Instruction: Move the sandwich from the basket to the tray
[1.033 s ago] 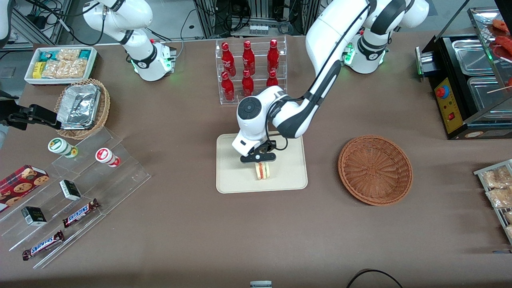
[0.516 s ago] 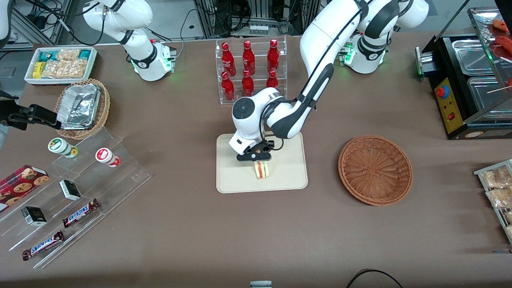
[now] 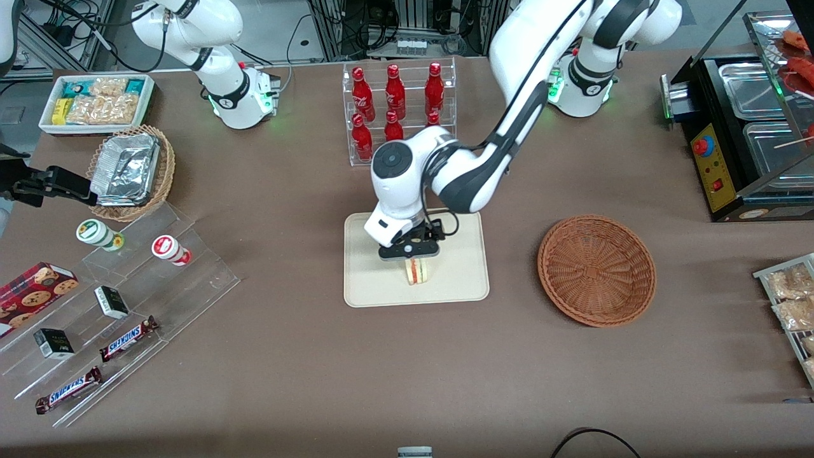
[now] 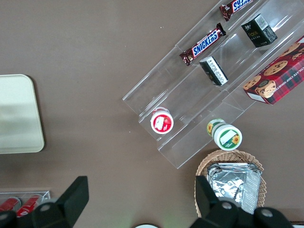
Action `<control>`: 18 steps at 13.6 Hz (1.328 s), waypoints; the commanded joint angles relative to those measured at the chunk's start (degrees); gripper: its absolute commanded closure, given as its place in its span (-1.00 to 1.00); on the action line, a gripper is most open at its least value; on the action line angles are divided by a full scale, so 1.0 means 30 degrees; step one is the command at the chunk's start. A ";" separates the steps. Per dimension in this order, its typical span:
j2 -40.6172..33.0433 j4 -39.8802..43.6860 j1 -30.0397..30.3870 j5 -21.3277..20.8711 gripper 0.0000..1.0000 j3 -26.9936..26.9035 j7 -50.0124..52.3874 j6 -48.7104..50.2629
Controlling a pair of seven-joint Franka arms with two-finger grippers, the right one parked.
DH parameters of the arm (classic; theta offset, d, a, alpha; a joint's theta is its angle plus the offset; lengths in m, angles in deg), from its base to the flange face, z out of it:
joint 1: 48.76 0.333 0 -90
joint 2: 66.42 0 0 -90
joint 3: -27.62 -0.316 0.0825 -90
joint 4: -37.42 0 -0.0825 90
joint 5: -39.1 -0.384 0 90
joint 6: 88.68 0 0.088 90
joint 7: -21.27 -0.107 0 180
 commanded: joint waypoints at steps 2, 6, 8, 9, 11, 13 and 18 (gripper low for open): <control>-0.3493 -0.0725 0.1381 0.0595 -1.00 -0.0006 0.1054 0.2673; -0.7183 -0.1514 0.4161 0.1907 -1.00 0.0024 0.0445 0.4901; -0.8476 -0.1867 0.5422 0.2292 -1.00 0.0024 -0.1743 0.6157; -0.8946 -0.1897 0.6212 0.2555 -1.00 0.0023 -0.2800 0.7065; -1.0116 -0.2362 0.7531 0.2558 -1.00 0.0023 -0.5433 0.8650; -1.1812 -0.4055 0.9112 0.2587 -1.00 0.0023 -0.8186 0.8773; -1.3725 -0.5180 1.2656 0.2820 -1.00 -0.0006 -1.3874 0.9794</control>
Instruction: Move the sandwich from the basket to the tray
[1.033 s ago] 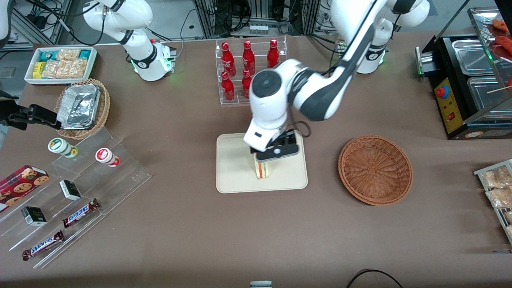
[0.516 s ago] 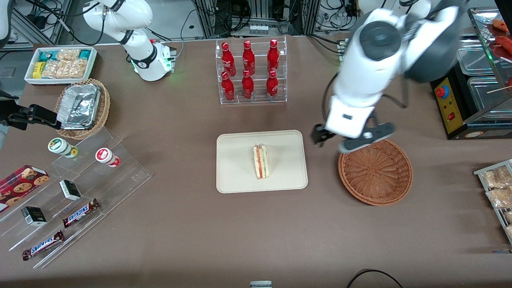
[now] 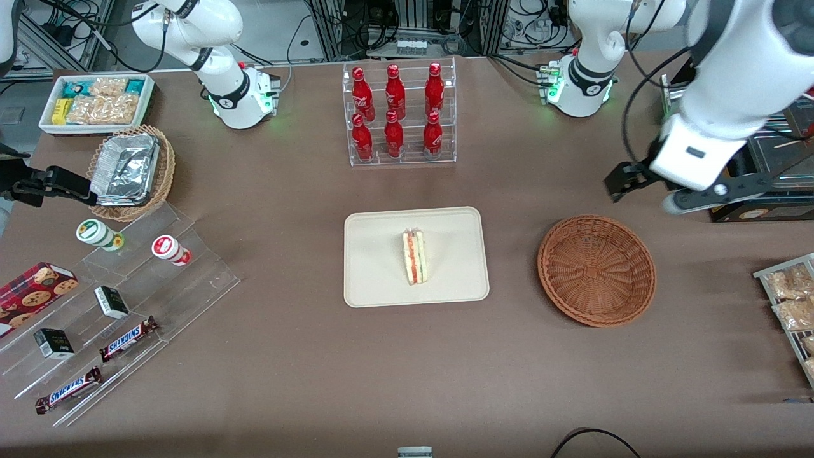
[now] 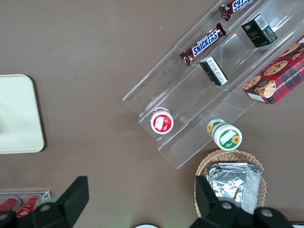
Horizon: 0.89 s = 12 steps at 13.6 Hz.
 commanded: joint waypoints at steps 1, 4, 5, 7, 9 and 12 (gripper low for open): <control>-0.0983 -0.0489 0.1997 0.0579 -1.00 0.0223 -0.2888 0.0632; -0.1073 -0.0081 0.3290 0.0609 -1.00 0.0223 -0.5088 0.0896; -0.0956 0.0183 0.3467 0.0609 -1.00 0.0223 -0.5210 0.0897; -0.0373 0.1088 0.3468 0.0580 -1.00 0.0223 -0.5269 0.0868; 0.0157 0.1854 0.3468 0.0579 -1.00 0.0223 -0.5270 0.1159; 0.0420 0.1827 0.3439 0.0637 -1.00 0.0252 -0.5503 0.0928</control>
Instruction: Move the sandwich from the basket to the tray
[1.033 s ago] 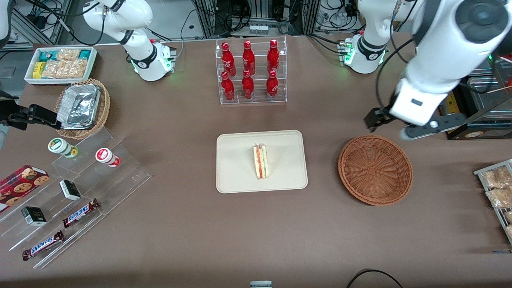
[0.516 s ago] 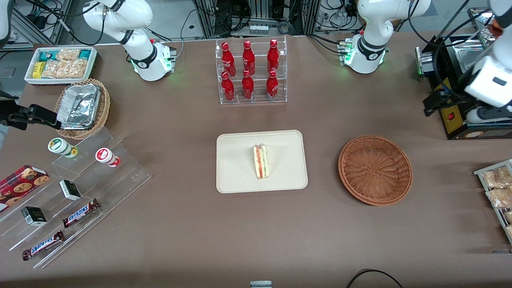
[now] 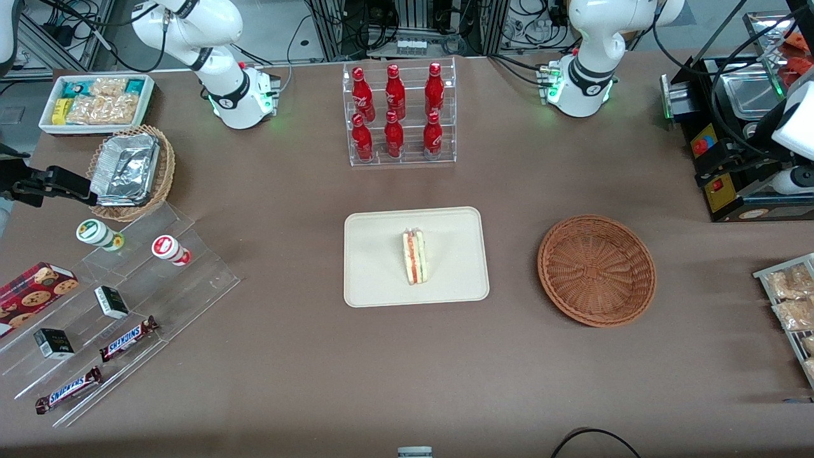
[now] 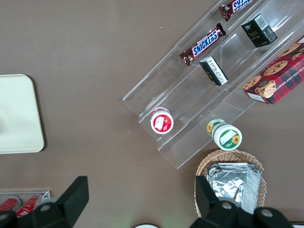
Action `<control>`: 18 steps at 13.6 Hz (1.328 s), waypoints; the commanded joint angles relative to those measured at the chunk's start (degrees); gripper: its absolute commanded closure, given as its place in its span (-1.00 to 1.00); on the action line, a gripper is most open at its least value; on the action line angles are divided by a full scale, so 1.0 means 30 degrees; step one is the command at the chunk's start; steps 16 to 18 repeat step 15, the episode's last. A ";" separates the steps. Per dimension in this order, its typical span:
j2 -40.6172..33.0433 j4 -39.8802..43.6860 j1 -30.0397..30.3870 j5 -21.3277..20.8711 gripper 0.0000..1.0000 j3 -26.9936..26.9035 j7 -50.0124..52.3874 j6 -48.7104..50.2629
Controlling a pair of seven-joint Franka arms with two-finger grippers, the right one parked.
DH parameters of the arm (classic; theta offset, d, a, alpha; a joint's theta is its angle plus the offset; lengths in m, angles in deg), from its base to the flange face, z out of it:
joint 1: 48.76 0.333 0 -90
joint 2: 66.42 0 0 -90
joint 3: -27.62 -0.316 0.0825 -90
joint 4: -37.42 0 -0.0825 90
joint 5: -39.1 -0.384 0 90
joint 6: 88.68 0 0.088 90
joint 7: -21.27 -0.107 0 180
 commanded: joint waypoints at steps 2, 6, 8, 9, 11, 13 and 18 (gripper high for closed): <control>0.0741 0.0742 -0.0065 0.0290 -1.00 0.0162 -0.1326 -0.0319; 0.0798 0.0859 0.0052 0.0319 -1.00 0.0133 -0.2179 -0.0176; 0.0828 0.0860 -0.0006 0.0320 -1.00 0.0133 -0.1887 -0.0088; 0.0828 0.0860 -0.0035 0.0320 -1.00 0.0133 -0.1450 -0.0088; 0.0828 0.0860 0.0110 0.0843 -1.00 0.0133 -0.1474 -0.0088; 0.1003 0.0860 0.0111 0.0995 -1.00 0.0133 -0.1475 -0.0058; 0.1004 0.0889 0.0140 0.0935 -1.00 -0.0041 -0.1446 -0.0088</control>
